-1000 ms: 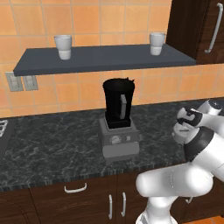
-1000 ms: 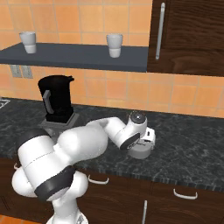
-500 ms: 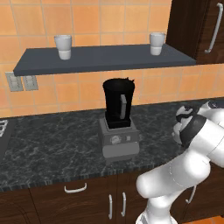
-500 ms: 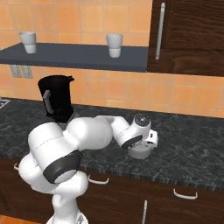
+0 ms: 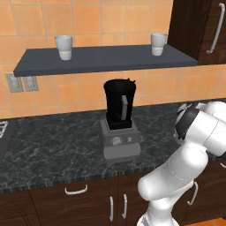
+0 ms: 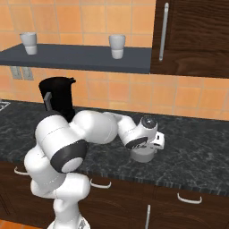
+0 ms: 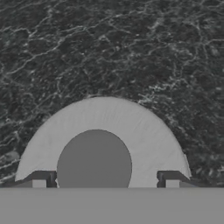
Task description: Close the lid blender by securely placing the lid on top.
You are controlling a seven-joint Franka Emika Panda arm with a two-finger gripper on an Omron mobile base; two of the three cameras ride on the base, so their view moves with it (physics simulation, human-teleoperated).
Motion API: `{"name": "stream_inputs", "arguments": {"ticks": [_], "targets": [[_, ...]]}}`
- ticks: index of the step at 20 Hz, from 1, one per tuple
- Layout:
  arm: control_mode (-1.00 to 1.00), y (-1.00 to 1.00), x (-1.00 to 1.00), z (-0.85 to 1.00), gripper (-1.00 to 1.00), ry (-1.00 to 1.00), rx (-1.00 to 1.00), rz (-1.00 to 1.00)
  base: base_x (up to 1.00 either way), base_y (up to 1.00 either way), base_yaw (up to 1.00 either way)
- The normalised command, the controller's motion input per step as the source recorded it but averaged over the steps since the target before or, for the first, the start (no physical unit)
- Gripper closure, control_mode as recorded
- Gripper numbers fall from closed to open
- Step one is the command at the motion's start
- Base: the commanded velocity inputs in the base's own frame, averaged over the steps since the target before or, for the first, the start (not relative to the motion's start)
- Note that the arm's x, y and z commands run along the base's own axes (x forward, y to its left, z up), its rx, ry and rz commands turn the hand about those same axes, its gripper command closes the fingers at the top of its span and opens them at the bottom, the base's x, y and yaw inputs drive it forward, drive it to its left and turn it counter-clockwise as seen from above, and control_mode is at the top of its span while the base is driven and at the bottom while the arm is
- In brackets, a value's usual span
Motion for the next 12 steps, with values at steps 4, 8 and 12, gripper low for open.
{"name": "stream_inputs", "arguments": {"ticks": [4,8,12], "targets": [[-1.0,0.0,0.08,-0.25,-1.0,0.0,0.0,0.0,0.0,0.0,0.0],[-1.0,0.0,0.0,-0.28,-1.0,-0.03,0.0,0.0,0.0,0.0,0.0],[-1.0,0.0,0.0,-0.29,-1.0,-0.03,0.0,0.0,0.0,0.0,0.0]]}}
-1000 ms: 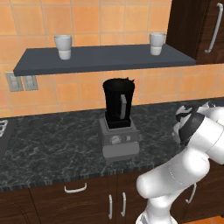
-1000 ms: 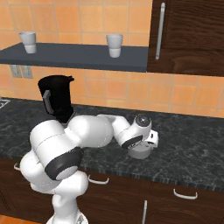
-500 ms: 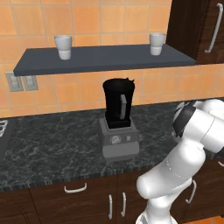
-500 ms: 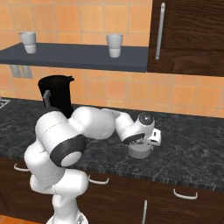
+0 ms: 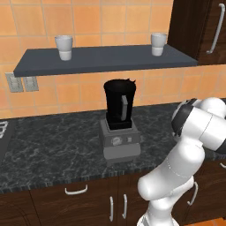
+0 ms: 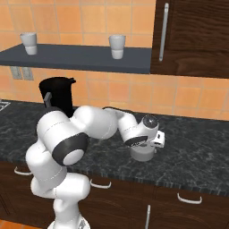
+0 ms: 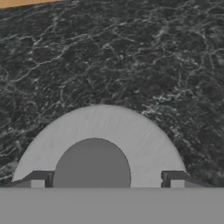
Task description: Close the lid blender by securely placing the lid on top.
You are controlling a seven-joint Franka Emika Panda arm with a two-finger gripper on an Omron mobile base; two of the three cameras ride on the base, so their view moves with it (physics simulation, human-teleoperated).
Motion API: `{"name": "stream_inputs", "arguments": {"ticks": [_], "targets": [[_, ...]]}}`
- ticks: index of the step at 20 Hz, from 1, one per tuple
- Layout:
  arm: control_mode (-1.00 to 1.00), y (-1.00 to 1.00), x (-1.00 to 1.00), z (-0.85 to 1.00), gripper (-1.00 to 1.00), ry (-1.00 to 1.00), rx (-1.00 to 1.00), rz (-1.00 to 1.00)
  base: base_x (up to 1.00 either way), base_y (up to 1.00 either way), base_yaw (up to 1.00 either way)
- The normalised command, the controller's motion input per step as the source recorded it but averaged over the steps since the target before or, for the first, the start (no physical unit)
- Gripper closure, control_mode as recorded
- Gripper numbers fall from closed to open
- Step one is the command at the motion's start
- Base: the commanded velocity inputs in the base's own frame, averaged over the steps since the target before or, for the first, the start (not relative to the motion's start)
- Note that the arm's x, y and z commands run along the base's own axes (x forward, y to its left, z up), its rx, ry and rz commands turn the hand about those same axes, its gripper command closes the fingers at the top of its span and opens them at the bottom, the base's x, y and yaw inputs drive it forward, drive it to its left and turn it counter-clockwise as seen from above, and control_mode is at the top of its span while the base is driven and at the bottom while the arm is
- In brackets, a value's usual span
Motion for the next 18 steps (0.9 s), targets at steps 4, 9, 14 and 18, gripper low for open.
{"name": "stream_inputs", "arguments": {"ticks": [4,9,14,18], "targets": [[-1.0,0.08,0.0,-0.31,1.0,0.0,0.0,0.0,0.0,0.0,0.0],[-1.0,0.17,-0.03,-0.33,1.0,0.0,-0.01,0.0,0.0,0.0,0.0],[-1.0,0.23,-0.16,-0.32,1.0,0.05,-0.03,0.0,0.0,0.0,0.0],[-1.0,0.21,-0.26,-0.32,1.0,0.07,-0.03,0.0,0.0,0.0,0.0]]}}
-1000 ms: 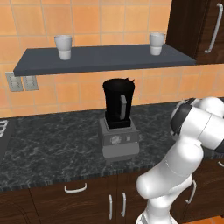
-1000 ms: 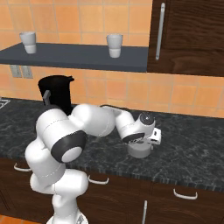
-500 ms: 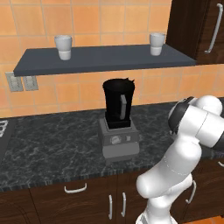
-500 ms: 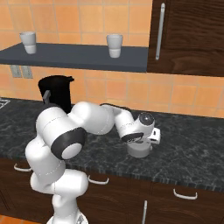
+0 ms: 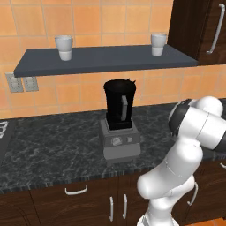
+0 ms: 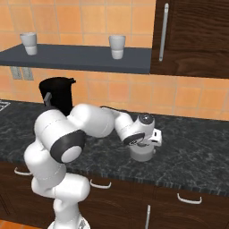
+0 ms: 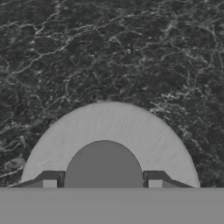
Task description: Close the lid blender by securely placing the lid on top.
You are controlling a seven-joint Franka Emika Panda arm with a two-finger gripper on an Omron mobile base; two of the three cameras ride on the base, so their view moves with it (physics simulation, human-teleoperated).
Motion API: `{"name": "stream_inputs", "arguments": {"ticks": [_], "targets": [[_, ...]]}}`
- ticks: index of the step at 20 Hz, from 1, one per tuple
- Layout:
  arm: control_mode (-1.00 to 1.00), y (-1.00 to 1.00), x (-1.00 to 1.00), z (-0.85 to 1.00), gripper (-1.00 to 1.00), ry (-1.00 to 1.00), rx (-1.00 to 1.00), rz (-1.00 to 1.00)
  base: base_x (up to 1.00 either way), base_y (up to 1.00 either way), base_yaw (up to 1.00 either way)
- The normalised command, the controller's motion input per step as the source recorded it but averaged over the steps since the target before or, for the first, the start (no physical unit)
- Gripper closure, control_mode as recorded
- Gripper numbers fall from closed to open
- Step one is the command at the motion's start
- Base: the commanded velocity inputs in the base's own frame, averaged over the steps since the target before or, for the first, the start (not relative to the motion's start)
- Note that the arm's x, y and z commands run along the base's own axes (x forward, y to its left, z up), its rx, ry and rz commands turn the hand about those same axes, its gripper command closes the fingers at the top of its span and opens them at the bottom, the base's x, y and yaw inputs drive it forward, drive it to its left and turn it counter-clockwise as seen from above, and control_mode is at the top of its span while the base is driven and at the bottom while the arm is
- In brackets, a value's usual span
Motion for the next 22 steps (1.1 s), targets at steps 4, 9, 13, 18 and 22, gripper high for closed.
{"name": "stream_inputs", "arguments": {"ticks": [4,9,13,18,22], "targets": [[-1.0,0.18,-0.3,-0.34,1.0,0.07,-0.03,0.0,0.0,0.0,0.0],[-1.0,0.02,-0.12,-0.22,1.0,0.04,-0.01,0.0,0.0,0.0,0.0],[-1.0,0.0,-0.03,-0.08,1.0,-0.06,0.0,0.0,0.0,0.0,0.0],[-1.0,0.0,-0.2,0.39,1.0,-0.03,0.0,0.02,0.0,0.0,0.0],[-1.0,0.01,-0.22,0.9,1.0,0.0,0.0,0.02,0.0,0.0,0.0]]}}
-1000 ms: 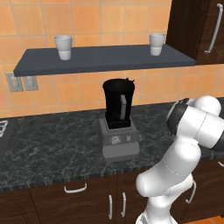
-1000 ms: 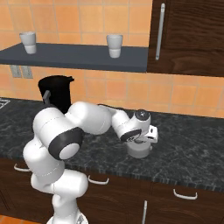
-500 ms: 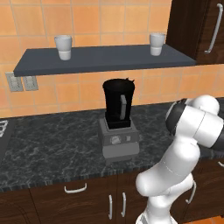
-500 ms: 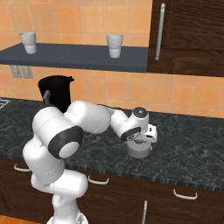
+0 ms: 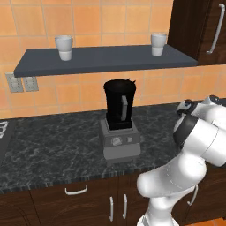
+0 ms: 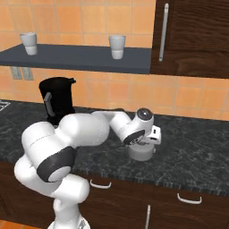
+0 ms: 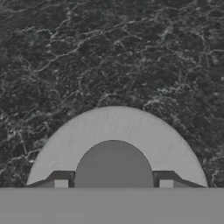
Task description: Close the lid blender by securely placing the lid on top.
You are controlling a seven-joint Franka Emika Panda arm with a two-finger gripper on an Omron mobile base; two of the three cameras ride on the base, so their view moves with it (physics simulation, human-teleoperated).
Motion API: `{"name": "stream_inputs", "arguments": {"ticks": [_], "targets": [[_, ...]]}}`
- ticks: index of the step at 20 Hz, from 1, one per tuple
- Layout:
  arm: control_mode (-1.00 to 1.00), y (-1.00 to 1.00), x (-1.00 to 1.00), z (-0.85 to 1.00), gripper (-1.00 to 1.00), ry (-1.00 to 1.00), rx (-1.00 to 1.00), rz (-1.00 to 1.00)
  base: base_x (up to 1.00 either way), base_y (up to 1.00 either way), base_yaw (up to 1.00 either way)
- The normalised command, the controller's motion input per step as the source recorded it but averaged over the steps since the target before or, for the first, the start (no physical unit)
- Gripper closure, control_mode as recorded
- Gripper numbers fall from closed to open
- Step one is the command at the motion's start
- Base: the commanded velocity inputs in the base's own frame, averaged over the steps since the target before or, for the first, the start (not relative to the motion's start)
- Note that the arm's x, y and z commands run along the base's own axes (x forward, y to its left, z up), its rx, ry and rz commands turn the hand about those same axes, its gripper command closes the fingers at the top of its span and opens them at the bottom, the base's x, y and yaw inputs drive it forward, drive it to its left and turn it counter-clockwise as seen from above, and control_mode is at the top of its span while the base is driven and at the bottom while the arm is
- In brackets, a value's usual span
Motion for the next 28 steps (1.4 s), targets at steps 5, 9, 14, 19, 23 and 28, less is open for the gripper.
{"name": "stream_inputs", "arguments": {"ticks": [5,9,14,19,23,28], "targets": [[-1.0,0.15,-0.23,0.98,1.0,0.0,-0.03,0.03,0.0,0.0,0.0],[-1.0,0.34,-0.24,0.81,1.0,-0.07,-0.05,0.01,0.0,0.0,0.0],[-1.0,0.38,-0.2,0.94,1.0,-0.09,-0.03,0.0,0.0,0.0,0.0],[-1.0,0.37,-0.17,0.96,1.0,-0.08,-0.01,0.0,0.0,0.0,0.0],[-1.0,0.36,-0.18,0.93,1.0,-0.08,0.0,0.0,0.0,0.0,0.0],[-1.0,0.35,-0.1,0.99,1.0,-0.09,0.0,0.0,0.0,0.0,0.0]]}}
